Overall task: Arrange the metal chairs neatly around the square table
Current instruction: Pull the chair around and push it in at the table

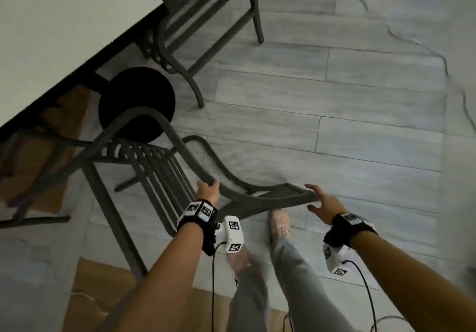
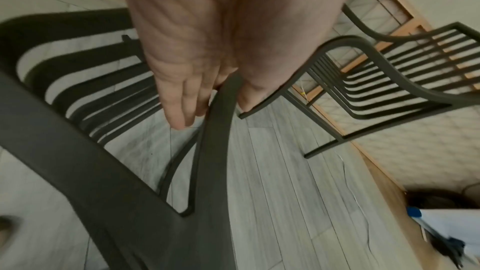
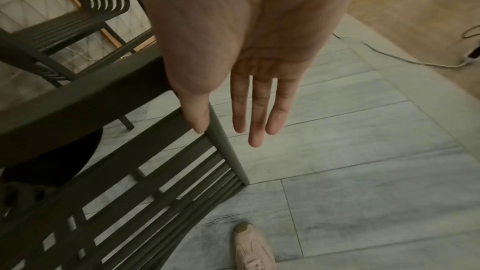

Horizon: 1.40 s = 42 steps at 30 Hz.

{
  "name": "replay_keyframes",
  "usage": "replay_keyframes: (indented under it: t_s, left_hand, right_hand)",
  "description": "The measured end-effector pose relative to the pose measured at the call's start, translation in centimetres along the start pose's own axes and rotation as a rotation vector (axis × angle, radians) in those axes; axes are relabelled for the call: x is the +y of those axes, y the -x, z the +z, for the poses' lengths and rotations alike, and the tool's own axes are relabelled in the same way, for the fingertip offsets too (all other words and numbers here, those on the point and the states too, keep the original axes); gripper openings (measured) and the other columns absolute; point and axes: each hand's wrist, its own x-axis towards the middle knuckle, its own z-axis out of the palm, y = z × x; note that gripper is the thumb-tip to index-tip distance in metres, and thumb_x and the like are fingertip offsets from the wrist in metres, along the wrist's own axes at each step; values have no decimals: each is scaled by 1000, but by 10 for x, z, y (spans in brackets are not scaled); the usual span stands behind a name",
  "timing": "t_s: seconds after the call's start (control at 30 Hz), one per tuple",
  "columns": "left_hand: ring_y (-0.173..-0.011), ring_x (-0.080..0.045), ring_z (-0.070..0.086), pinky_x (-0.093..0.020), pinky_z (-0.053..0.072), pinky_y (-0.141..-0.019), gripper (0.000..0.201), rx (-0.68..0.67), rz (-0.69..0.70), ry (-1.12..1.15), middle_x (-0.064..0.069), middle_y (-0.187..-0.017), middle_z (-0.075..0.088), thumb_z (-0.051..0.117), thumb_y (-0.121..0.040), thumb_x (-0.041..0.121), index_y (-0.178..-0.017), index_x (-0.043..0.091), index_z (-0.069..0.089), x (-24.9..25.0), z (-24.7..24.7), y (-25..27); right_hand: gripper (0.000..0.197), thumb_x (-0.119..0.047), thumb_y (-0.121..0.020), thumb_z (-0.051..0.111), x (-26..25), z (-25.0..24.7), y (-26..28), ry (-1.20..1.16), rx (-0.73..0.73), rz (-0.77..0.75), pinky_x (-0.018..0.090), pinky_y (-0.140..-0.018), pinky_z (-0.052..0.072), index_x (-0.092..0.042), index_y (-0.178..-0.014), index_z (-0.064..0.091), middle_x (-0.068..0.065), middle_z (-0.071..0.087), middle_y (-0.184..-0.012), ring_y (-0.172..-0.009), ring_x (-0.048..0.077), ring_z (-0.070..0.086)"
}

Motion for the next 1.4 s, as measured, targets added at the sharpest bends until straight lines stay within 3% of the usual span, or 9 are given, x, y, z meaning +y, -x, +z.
replay_keyframes:
  t_s: [0.23,0.43,0.57,0.67,0.73,0.87,1.03,1.2,1.4]
  left_hand:
    - [-118,-45,56,-65,48,-92,74,104,-105,244,-26,-135,50,47,-90,8,-150,9,5,40,14,45]
    - [-90,-35,63,-56,51,-81,64,79,-158,374,-22,-129,52,35,-90,-5,-148,12,13,56,7,77]
    - [-69,-27,60,-45,53,-62,59,77,-133,429,-29,-131,50,40,-87,-8,-142,7,24,58,-11,102]
    - [-69,-26,59,-48,51,-73,50,60,-119,478,-24,-112,50,40,-90,-6,-139,-1,29,63,-32,125]
    - [-69,-28,60,-48,53,-66,45,49,-109,491,-22,-106,50,40,-90,-6,-134,-4,34,67,-46,141]
    - [-67,-29,59,-48,50,-67,17,14,-109,561,-15,-83,51,39,-89,-7,-102,3,43,73,-83,177]
    - [-73,-29,61,-41,53,-58,23,-63,-115,623,-14,-84,52,43,-87,-5,-108,4,46,58,-138,217]
    - [-78,-28,56,-43,49,-63,19,-99,-90,695,-13,-84,48,39,-91,-7,-107,3,43,39,-191,254]
    - [-79,-27,56,-55,50,-82,16,-116,-73,691,-14,-82,50,36,-91,-10,-92,1,48,8,-244,267]
  right_hand:
    - [38,-11,-86,57,3,2,-32,73,-43,-77,28,-77,42,-27,-120,59,11,70,-111,-99,31,64]
    - [40,-5,-84,55,8,-1,-33,122,-41,-120,30,-77,44,-27,-118,59,10,68,-113,-99,30,64]
    - [40,-13,-87,53,9,-6,-26,175,-71,-131,36,-80,49,-35,-121,53,9,65,-121,-101,29,63]
    - [43,-15,-88,56,3,-17,-18,220,-81,-129,41,-91,48,-31,-127,50,11,57,-131,-113,32,57]
    - [45,-13,-87,56,-2,-28,-14,275,-91,-137,43,-97,45,-27,-129,50,13,52,-136,-119,33,52]
    - [44,-16,-85,61,-25,-57,-6,428,-100,-191,40,-93,45,-24,-128,52,10,53,-134,-119,32,52]
    - [47,-30,-78,70,-48,-89,14,681,-88,-312,41,-84,49,-33,-122,54,0,59,-121,-110,26,54]
    - [31,-33,-79,62,-52,-87,13,783,-124,-331,38,-94,48,-33,-109,61,-3,62,-123,-112,23,58]
    - [13,-22,-66,66,-83,-71,45,635,-98,-491,34,-74,51,-23,-77,59,0,63,-91,-87,26,65]
